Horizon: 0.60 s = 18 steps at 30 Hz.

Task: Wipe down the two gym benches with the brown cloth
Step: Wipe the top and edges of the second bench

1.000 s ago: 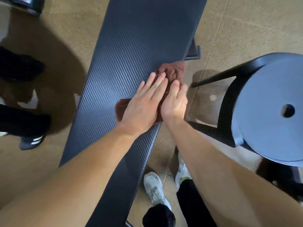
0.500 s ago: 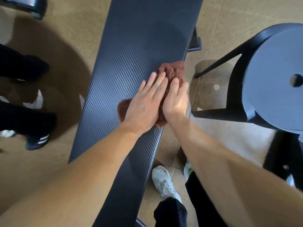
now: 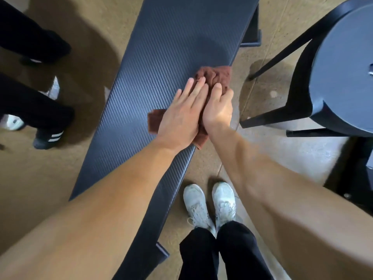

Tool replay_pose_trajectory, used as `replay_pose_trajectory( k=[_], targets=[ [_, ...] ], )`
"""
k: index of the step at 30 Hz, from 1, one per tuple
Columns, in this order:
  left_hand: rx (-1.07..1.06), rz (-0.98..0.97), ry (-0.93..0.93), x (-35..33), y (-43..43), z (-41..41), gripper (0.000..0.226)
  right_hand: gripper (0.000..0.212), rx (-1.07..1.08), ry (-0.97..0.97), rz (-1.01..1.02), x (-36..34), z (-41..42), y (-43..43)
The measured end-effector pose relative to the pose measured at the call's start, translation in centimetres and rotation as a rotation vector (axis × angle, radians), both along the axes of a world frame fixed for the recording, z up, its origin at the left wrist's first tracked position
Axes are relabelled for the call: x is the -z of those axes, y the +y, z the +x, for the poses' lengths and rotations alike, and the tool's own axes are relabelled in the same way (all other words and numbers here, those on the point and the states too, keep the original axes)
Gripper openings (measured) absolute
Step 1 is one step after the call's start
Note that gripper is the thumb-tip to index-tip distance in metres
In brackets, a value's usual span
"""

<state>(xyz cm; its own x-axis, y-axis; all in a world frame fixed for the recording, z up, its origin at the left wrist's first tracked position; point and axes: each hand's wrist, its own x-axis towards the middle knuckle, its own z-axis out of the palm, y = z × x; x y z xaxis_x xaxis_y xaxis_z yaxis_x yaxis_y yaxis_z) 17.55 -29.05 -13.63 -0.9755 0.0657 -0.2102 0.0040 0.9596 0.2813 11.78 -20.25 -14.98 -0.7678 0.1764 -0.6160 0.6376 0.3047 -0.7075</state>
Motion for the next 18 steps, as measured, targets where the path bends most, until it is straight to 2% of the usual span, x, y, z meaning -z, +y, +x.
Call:
replay_pose_trajectory(
  k=[2,6,9,13,18],
  targets=[
    [-0.015,-0.045,-0.023,-0.2,-0.1,4.7,0.066,0.052,-0.040,-0.023,-0.027,-0.2,4.8,-0.1],
    [-0.008,-0.122,-0.187,-1.3,-0.1,13.2,0.075,0.044,-0.163,-0.082,-0.065,-1.9,13.0,0.4],
    [-0.018,-0.104,-0.159,-1.2,-0.1,12.4,0.071,0.048,-0.195,-0.079,0.005,-1.8,10.9,0.5],
    [-0.024,-0.024,-0.095,-1.4,-0.2,8.4,0.063,0.052,-0.089,-0.068,0.003,-1.1,6.6,0.1],
    [-0.068,-0.024,-0.073,-1.3,0.2,15.0,0.067,0.052,-0.080,-0.071,-0.012,-1.1,14.4,-0.2]
  ],
)
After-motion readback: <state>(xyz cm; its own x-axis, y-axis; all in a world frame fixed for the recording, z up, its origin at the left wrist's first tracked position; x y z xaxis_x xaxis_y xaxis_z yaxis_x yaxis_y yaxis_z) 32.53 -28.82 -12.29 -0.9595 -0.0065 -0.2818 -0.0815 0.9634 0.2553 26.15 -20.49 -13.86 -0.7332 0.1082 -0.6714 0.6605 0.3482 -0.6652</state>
